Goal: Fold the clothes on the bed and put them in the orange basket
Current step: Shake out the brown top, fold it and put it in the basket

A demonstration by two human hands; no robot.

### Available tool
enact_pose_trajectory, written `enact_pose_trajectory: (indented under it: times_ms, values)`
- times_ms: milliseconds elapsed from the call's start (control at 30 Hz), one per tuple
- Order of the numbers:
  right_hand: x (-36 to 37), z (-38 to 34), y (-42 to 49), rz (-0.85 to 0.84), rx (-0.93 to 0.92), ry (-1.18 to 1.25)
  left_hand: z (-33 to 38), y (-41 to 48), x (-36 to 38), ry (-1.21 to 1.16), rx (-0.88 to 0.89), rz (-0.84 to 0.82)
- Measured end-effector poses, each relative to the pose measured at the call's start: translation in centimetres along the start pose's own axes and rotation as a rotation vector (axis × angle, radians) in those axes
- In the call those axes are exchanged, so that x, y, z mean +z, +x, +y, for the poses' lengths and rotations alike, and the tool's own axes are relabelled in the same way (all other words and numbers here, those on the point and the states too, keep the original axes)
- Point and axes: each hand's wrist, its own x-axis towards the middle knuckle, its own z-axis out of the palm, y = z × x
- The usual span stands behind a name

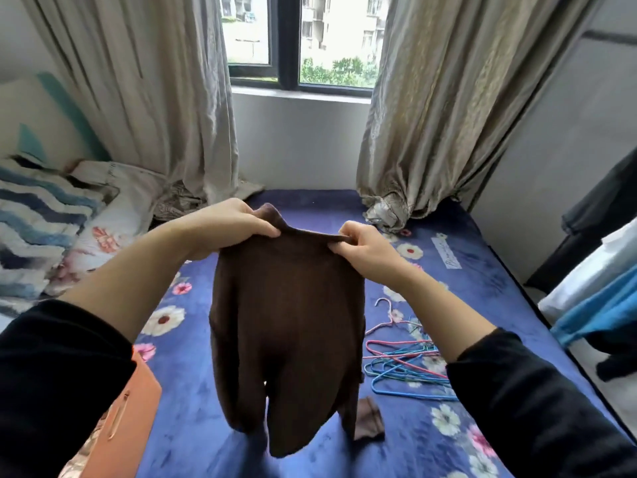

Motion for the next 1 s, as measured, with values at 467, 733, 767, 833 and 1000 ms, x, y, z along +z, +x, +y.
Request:
enact_pose_trajectory:
  times_ms: [467, 733, 767, 833, 1000]
  values:
    - [3.9, -3.3, -2.3, 0.252, 0.203, 0.486, 4.2, -0.3, 2.9, -0.599, 0.043, -0.128]
    - [-1.5, -6.4, -1.1, 0.156, -0.029, 0.716, -4.7, -0.4, 3.1, -0.624, 0.086, -0.048]
    - [-1.8, -6.6, -1.0, 0.162, -0.007, 0.724, -5.9, -0.5, 4.1, -0.594, 0.051, -0.059]
    - [-2.2, -7.0, -1.0, 0.175, 0.035, 0.688, -8.0, -0.7, 6.3, -0.503, -0.028, -0.162]
    - [-2.4, -8.3, -1.4, 0.139, 0.067, 0.607, -7.7, -0.8, 11.6, -0.457, -0.007, -0.275]
